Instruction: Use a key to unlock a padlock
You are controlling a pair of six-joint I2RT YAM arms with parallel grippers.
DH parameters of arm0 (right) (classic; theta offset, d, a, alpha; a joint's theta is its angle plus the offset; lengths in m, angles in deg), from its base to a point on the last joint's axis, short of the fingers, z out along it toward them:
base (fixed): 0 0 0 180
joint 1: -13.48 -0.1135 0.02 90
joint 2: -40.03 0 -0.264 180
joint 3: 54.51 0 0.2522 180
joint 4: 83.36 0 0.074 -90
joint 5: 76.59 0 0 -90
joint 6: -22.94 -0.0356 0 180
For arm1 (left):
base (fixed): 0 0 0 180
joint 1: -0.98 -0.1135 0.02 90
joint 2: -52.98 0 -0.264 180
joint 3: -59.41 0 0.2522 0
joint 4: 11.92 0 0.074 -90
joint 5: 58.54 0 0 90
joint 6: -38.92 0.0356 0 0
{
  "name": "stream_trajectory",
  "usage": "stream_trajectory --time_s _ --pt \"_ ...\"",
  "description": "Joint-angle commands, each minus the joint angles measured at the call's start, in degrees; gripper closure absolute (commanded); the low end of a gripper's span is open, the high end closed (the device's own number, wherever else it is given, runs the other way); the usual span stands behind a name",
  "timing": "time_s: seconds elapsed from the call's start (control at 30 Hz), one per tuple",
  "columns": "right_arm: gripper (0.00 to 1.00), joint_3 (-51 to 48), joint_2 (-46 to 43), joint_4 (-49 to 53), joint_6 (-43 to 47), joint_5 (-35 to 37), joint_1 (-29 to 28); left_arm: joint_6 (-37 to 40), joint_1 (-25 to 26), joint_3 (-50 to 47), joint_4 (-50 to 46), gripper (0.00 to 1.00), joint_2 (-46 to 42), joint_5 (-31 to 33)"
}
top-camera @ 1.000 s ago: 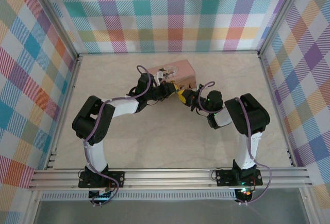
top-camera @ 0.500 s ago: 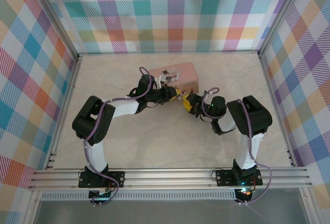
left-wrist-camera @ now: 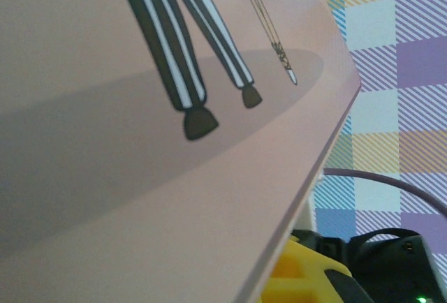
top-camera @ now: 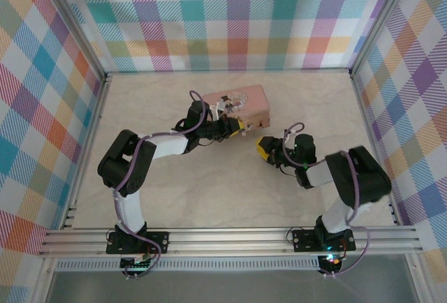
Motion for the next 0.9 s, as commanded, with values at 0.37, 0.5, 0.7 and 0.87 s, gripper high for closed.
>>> stream_trajectory --time_s 0.37,0.5,0.7,0.87 --pt "0.55 22.6 -15.9 63.7 43.7 18.3 -8.8 -0.5 -0.3 -0.4 1.3 0.99 -2.7 -3.6" --pt "0.56 28.1 -13.3 69.1 49.3 22.7 -10.5 -0.9 -0.3 0.1 1.1 0.99 -2.5 -3.9" --pt "0.59 34.2 -9.8 73.8 56.5 28.5 -13.4 -1.1 -0.3 0.3 0.7 0.99 -2.7 -4.2" --pt "0.58 38.2 -7.2 76.2 60.3 32.0 -15.4 -1.2 -0.3 0.4 0.5 0.99 -2.9 -4.4"
